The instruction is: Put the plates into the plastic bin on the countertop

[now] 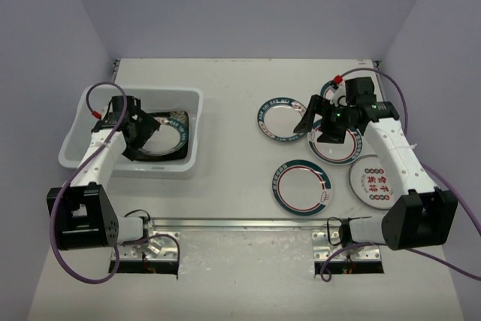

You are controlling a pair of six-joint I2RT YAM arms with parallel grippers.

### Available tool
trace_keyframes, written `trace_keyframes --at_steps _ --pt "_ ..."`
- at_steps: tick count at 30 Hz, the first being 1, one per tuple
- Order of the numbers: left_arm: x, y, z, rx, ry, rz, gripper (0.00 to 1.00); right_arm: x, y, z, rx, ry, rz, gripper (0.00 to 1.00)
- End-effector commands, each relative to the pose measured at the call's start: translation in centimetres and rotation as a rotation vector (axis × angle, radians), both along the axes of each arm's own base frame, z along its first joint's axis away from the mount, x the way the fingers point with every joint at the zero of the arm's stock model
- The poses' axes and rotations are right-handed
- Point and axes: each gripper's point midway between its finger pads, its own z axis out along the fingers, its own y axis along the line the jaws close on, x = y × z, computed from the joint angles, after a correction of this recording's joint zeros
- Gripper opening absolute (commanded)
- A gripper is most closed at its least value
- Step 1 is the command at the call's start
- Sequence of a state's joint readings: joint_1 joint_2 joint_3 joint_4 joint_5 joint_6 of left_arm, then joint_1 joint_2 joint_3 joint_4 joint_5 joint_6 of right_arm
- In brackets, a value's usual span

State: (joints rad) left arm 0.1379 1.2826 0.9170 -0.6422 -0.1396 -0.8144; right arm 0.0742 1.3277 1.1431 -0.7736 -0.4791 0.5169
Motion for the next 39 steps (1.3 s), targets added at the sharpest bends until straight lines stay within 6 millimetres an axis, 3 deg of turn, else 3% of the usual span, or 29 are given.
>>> trace_keyframes --at_steps 1,3,11,12,14,15,16,17,19,23,25,26,29,33,39 --pt "0.9 0.6 2.3 0.079 -0.002 -0.076 1.00 0.2 -4.2 -0.3 -0.236 -0.028 -0.103 0.99" --pt "1.3 -0.1 3.7 0.115 -0.005 -0.136 1.00 0.4 -4.2 -0.1 -0.237 -0.038 -0.109 0.99" --pt "0.4 -0.4 5.7 0.195 0.103 -0.229 1.00 1.5 -3.4 1.4 -0.198 -0.055 -0.084 0.99" --pt "0.9 -1.2 6.8 0.183 0.061 -0.261 1.00 1.6 -3.4 1.7 -0.198 -0.061 -0.086 0.99" --pt "2.4 -4.4 10.4 0.146 -0.097 -0.375 1.00 1.9 -3.4 2.7 -0.191 -0.082 -0.094 0.99" --pt "3.0 -7.1 12.6 0.131 -0.183 -0.460 1.00 2.0 -3.3 3.3 -0.183 -0.098 -0.098 0.99" --pt "3.4 -11.1 15.5 0.102 -0.289 -0.574 1.00 2.2 -3.1 4.2 -0.170 -0.119 -0.101 0.99" --pt "3.4 -13.9 16.8 0.084 -0.329 -0.649 1.00 2.3 -3.1 5.0 -0.163 -0.136 -0.109 0.99" --pt "2.7 -21.1 17.9 0.018 -0.357 -0.814 1.00 2.3 -3.1 7.4 -0.147 -0.188 -0.140 0.99" --pt "0.1 -30.8 15.6 -0.203 -0.379 -1.030 1.00 1.8 -5.0 11.3 -0.192 -0.295 -0.259 0.99" --pt "-2.3 -35.4 13.2 -0.267 -0.352 -1.139 1.00 1.0 -5.9 13.1 -0.217 -0.365 -0.299 0.99" --pt "-3.7 -37.6 10.9 -0.287 -0.287 -1.192 1.00 0.8 -6.1 13.8 -0.221 -0.391 -0.308 0.99" --pt "-6.2 -41.7 6.8 -0.358 -0.214 -1.296 1.00 -0.4 -5.9 14.9 -0.203 -0.429 -0.298 0.99" --pt "-8.2 -45.0 1.9 -0.348 -0.094 -1.391 1.00 -1.3 -4.8 14.9 -0.156 -0.448 -0.242 0.99" --pt "-8.3 -45.1 -3.2 -0.300 0.004 -1.396 1.00 -2.3 -2.9 14.3 -0.078 -0.447 -0.147 0.99"
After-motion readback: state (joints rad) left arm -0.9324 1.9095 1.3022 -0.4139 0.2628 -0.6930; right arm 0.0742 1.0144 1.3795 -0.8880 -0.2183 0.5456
